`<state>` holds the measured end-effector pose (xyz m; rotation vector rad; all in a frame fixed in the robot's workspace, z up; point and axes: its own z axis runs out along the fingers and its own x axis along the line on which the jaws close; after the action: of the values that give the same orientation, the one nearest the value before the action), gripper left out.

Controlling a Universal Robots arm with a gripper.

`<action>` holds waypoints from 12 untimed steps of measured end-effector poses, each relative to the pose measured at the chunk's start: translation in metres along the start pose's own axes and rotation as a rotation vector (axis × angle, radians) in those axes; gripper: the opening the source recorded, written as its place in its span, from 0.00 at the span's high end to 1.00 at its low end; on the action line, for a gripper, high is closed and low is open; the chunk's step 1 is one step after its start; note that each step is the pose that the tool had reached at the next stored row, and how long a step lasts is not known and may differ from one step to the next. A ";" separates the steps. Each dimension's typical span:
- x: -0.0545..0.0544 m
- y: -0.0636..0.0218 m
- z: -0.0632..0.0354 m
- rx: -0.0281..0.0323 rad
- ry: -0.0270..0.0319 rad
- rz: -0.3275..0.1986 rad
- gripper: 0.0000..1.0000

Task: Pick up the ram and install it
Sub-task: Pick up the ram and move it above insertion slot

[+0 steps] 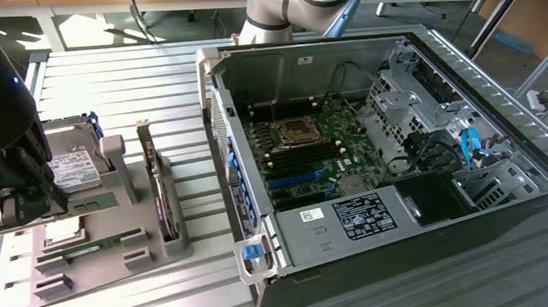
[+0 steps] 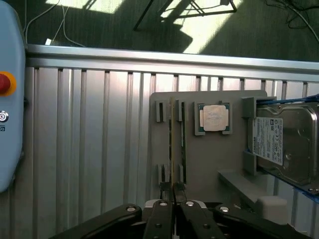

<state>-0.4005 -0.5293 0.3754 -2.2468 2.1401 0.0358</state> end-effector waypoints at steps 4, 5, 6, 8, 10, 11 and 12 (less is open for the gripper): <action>0.000 0.0000 -0.0012 0.0001 -0.0001 0.000 0.88; 0.000 0.0000 -0.0013 0.0000 0.0000 0.000 0.88; 0.000 0.0000 -0.0013 0.0000 0.0000 0.000 0.88; 0.000 0.0000 -0.0013 0.0000 0.0000 0.000 0.88; 0.000 0.0000 -0.0013 0.0000 0.0000 0.000 0.88; 0.000 0.0000 -0.0017 -0.0001 0.0001 0.000 0.88; 0.000 0.0000 -0.0030 -0.0003 0.0003 0.000 0.88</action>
<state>-0.4005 -0.5293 0.3785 -2.2471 2.1404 0.0358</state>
